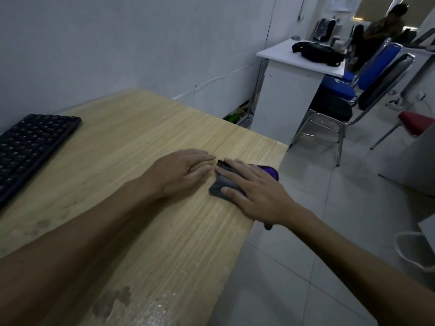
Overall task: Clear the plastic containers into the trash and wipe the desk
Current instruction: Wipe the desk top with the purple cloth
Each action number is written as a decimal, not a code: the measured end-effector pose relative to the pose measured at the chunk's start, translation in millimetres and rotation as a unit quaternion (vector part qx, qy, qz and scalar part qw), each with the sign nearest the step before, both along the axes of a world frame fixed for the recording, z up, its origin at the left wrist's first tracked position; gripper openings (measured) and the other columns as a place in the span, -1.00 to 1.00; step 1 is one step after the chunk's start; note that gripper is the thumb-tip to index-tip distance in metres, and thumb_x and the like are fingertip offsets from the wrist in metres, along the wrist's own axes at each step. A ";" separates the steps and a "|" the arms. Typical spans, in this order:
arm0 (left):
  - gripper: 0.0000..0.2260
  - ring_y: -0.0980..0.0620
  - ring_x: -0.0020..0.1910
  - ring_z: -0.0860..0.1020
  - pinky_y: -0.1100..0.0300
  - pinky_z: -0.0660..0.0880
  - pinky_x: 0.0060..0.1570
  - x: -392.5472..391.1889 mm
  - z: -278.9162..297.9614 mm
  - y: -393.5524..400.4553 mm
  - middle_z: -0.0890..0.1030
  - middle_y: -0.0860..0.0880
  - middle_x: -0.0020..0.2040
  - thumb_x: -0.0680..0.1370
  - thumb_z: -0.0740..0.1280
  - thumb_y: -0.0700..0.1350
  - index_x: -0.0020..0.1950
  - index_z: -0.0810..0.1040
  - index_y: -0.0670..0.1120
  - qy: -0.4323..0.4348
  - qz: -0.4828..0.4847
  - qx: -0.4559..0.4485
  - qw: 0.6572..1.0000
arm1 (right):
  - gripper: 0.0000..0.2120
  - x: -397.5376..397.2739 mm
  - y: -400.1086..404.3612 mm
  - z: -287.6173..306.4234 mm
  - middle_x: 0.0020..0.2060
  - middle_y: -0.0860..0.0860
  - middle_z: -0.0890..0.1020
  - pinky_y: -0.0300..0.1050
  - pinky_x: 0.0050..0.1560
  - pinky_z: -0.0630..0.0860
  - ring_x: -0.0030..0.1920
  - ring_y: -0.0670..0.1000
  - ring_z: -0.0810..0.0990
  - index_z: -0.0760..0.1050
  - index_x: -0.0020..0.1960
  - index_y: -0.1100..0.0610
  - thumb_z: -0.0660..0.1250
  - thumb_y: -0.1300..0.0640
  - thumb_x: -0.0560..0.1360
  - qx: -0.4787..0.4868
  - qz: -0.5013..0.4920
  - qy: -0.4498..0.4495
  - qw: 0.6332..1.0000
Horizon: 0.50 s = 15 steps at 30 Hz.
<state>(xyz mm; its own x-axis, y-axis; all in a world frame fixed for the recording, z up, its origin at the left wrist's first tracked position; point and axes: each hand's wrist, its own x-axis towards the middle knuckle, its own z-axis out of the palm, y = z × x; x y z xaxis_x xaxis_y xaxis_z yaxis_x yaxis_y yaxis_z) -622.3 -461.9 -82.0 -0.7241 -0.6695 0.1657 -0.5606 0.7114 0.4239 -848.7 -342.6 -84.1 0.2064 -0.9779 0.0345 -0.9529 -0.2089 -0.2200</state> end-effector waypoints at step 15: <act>-0.61 0.24 0.48 0.33 0.06 0.25 0.53 2.7 -19.0 -4.0 0.41 0.20 0.52 0.70 0.13 0.16 0.52 0.43 0.18 0.029 0.019 -0.015 0.999 | -0.44 -23.3 -52.3 1.8 0.66 -0.11 -0.03 0.15 0.62 -0.13 0.64 -0.07 -0.10 -0.01 0.65 -0.17 -0.09 -0.27 0.69 0.013 -0.140 0.004 0.990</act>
